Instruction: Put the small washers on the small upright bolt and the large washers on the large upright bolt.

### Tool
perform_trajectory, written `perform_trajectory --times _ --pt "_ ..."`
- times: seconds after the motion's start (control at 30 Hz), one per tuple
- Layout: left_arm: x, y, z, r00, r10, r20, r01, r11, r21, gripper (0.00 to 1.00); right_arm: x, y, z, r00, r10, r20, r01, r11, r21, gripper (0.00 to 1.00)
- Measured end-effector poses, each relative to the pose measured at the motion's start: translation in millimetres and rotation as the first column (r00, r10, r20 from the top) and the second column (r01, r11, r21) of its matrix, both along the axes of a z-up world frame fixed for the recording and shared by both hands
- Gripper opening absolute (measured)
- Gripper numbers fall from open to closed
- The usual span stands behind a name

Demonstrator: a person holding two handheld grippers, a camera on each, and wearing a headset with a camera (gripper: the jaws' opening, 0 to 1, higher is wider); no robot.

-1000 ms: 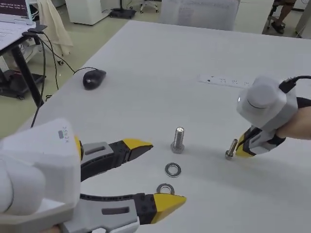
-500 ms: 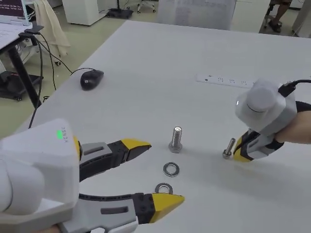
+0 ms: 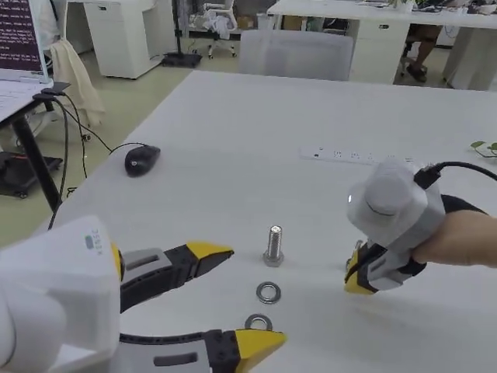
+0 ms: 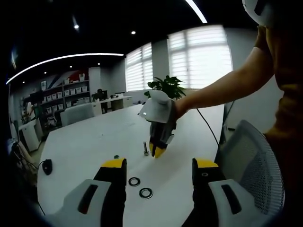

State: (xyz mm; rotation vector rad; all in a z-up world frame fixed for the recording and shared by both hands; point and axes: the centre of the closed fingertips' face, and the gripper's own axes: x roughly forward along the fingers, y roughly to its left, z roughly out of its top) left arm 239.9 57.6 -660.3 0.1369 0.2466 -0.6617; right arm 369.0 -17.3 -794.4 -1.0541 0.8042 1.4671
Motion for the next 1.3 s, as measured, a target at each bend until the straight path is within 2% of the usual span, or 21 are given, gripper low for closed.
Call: perform_trajectory --times 0.17,0.2,0.27,0.43,0.5,0.63,0.67,0.87,1.0,1.3 --pt "-6.8 2.2 2.5 1.000 -0.001 0.011 0.001 1.000 0.005 0.55 -26.2 22.4 -0.9 0.998 0.062 -0.014 -0.062 0.998 0.030 0.09" --pt "-7.8 2.3 2.8 1.000 -0.002 0.013 0.002 1.000 0.003 0.55 -34.4 31.4 -0.6 0.995 0.101 -0.005 -0.101 0.994 0.050 0.09" --pt "-9.4 3.0 3.1 1.000 0.002 0.017 -0.002 1.000 -0.001 0.55 -49.5 39.7 -2.6 0.991 0.136 -0.020 -0.135 0.990 0.050 0.10" --pt "-16.2 4.1 1.9 1.000 0.003 0.016 -0.003 1.000 -0.001 0.55 -72.3 59.7 -10.5 0.980 0.197 -0.025 -0.196 0.979 0.053 0.15" --pt "-18.7 5.6 3.4 1.000 0.007 0.023 -0.007 1.000 -0.009 0.55 -80.5 68.9 -12.4 0.974 0.226 -0.035 -0.223 0.972 0.073 0.18" --pt "-20.6 10.3 7.2 0.999 0.017 0.034 -0.017 1.000 -0.008 0.55 -81.0 78.2 -17.9 0.979 0.203 -0.038 -0.200 0.978 0.064 0.25" --pt "-20.0 11.9 10.3 0.999 0.023 0.046 -0.022 1.000 -0.013 0.55 -79.1 80.2 -19.3 0.981 0.193 -0.034 -0.190 0.980 0.061 0.26" --pt "-19.1 14.5 13.2 0.998 0.025 0.058 -0.024 1.000 -0.014 0.55 -76.8 85.6 -20.7 0.990 0.123 -0.068 -0.118 0.991 0.068 0.29" --pt "-18.2 15.4 12.0 0.998 0.022 0.057 -0.021 1.000 -0.016 0.55 -77.1 86.1 -25.6 0.992 0.110 -0.055 -0.107 0.993 0.058 0.30" --pt "-10.9 18.1 3.0 0.999 -0.013 0.047 0.015 0.999 -0.035 0.55 -76.2 86.4 -31.5 0.996 0.061 -0.061 -0.058 0.997 0.052 0.32"
